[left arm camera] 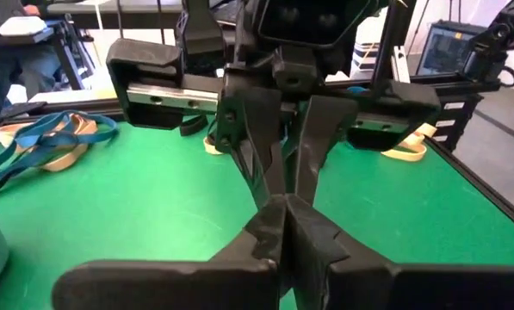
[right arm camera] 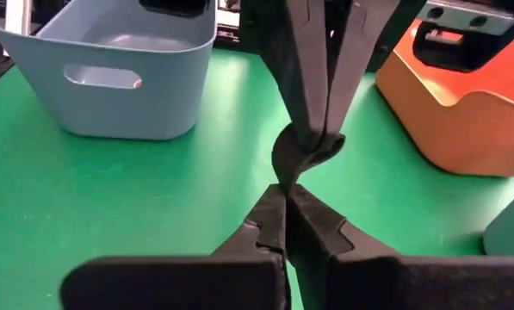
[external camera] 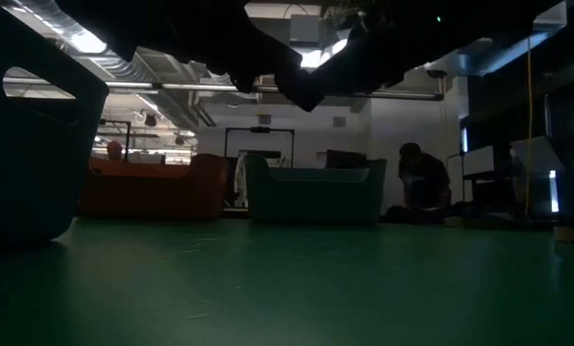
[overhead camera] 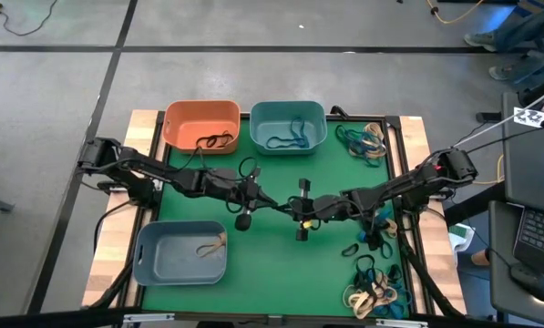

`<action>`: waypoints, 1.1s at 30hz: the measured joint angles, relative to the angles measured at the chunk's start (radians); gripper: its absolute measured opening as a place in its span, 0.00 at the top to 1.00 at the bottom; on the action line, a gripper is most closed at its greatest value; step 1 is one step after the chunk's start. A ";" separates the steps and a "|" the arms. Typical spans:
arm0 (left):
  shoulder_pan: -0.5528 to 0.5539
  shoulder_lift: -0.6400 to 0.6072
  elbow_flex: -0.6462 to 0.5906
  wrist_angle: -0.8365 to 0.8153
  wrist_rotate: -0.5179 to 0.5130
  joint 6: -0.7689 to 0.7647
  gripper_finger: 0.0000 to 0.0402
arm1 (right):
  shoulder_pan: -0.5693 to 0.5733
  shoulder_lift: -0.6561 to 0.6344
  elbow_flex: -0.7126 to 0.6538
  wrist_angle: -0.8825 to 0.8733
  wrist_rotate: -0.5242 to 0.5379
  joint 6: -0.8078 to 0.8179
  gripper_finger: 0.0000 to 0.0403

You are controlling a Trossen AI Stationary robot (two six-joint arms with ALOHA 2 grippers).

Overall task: Sort rubber bands into baskets
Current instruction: Put the small black rubber band into the orange bin

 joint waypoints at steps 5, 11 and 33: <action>0.000 0.000 0.000 -0.009 0.000 -0.015 0.99 | 0.000 0.000 0.000 -0.008 0.000 0.000 0.98; 0.003 -0.002 0.000 -0.016 0.000 -0.092 0.88 | 0.000 0.000 0.000 -0.008 0.000 0.000 0.98; 0.034 -0.003 0.000 -0.089 0.011 -0.145 0.56 | 0.000 0.000 0.000 -0.008 0.000 -0.026 0.98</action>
